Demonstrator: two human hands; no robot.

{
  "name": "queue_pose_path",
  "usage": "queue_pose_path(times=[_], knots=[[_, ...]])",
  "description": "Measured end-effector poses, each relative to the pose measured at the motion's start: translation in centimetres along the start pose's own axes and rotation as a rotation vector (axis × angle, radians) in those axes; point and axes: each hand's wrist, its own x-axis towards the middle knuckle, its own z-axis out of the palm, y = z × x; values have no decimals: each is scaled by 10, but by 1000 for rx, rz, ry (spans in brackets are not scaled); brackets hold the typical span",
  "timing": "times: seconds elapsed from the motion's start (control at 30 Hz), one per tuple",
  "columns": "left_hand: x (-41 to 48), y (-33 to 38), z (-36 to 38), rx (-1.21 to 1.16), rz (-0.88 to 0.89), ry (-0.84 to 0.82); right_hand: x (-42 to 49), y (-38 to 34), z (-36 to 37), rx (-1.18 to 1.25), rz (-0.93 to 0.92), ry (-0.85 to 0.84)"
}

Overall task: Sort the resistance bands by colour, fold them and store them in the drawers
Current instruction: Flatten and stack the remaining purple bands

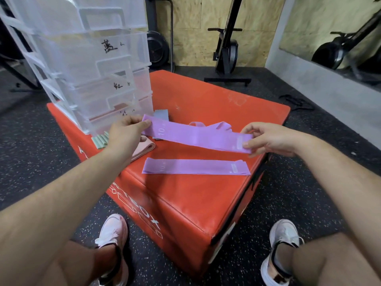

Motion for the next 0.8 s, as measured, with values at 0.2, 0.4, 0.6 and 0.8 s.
queue_pose_path(times=[0.2, 0.4, 0.6, 0.8], knots=[[-9, -34, 3, 171, -89, 2, -3, 19, 12, -53, 116, 64], [-15, -61, -2, 640, -32, -64, -2, 36, 21, -279, 108, 131], [-16, -66, -3, 784, 50, -81, 4, 43, 28, -422, 85, 133], [-13, -68, -6, 961, 190, -161, 4, 41, 31, -563, 110, 96]])
